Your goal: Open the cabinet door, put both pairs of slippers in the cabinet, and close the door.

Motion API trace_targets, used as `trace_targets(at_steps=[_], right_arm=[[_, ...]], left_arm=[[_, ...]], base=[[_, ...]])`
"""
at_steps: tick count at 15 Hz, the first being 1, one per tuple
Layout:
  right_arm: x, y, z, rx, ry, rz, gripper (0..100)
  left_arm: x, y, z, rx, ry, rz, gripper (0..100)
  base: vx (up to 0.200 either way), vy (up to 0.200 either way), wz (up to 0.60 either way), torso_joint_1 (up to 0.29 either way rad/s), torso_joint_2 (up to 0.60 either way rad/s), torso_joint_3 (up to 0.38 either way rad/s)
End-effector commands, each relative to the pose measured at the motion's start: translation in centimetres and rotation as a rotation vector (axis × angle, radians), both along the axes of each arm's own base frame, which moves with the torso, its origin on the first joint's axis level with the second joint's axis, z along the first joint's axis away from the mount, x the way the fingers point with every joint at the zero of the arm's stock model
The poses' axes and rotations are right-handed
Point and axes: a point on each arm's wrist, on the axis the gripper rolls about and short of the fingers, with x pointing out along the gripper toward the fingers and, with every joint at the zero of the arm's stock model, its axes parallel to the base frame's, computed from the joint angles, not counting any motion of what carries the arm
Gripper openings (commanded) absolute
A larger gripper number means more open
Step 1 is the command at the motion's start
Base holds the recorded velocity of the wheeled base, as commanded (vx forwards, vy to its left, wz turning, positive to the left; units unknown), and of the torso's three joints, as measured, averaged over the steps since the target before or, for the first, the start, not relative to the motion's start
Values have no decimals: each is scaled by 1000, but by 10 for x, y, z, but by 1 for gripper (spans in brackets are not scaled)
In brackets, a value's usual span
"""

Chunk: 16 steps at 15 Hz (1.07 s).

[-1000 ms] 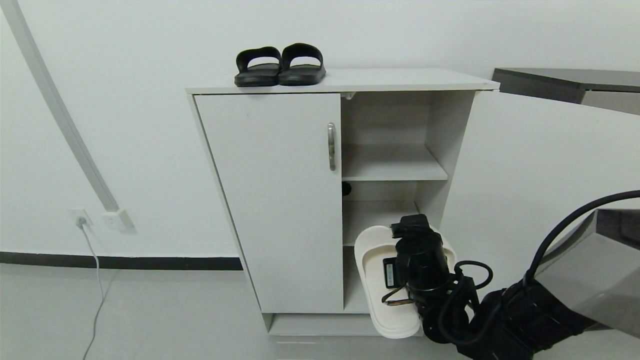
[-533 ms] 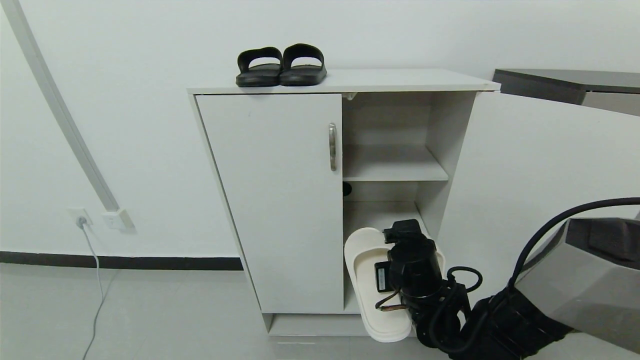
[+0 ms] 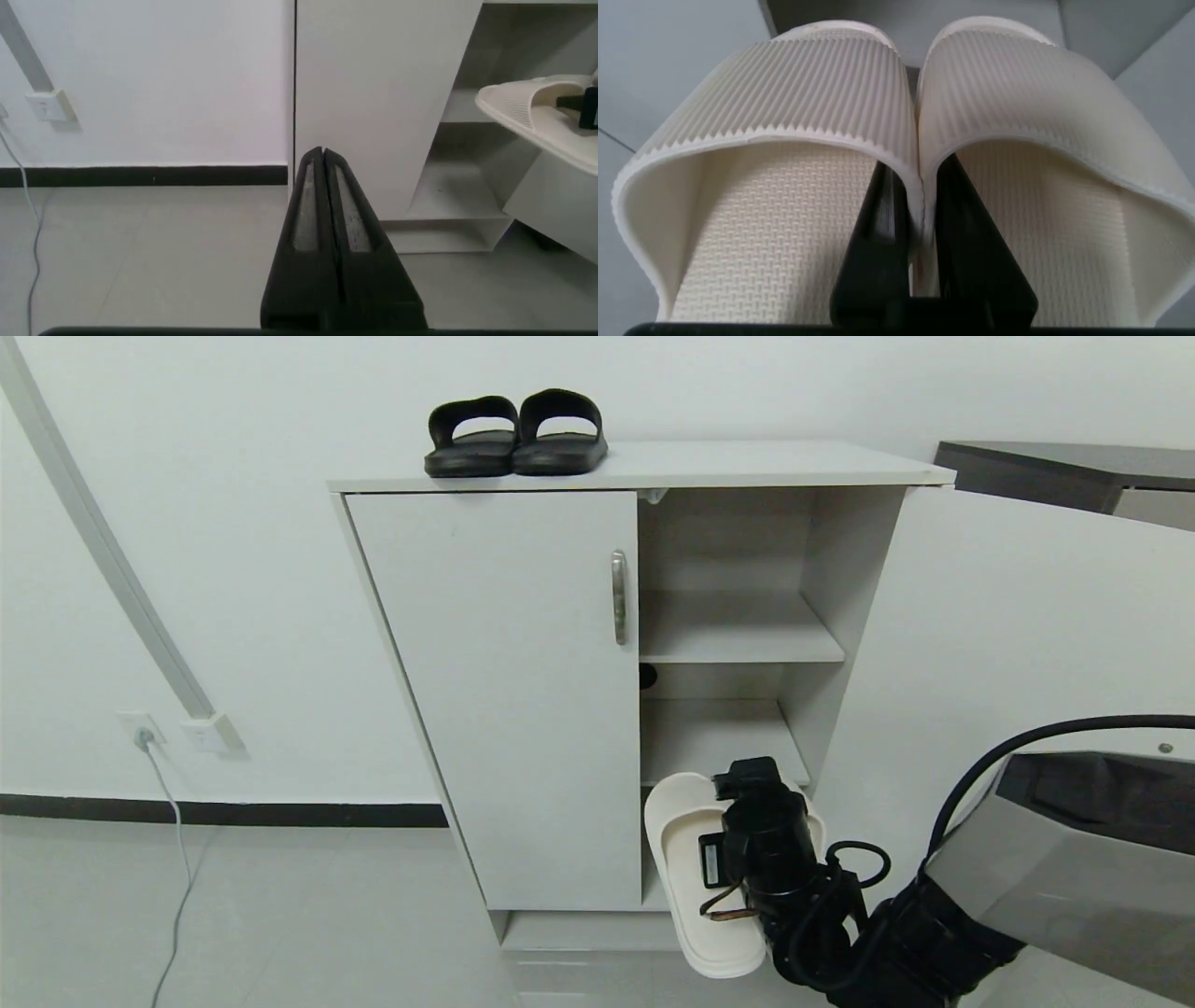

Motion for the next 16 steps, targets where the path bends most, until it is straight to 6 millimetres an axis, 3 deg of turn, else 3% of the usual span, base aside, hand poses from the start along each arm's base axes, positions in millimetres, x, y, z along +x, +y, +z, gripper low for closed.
trace_targets(at_steps=[1,10,16], right_arm=[[2,1,-8,-7,12,7,0],[21,5,-19,12,-7,-19,0],[47,-11,-26,17,-125,-79,0]], left_arm=[[0,0,0,0,2,1,0],[0,0,0,0,2,1,0],[0,0,0,-2,0,4,0]], base=[[0,0,0,7,2,-183],[0,0,0,4,2,-197],[0,0,0,7,0,-115]])
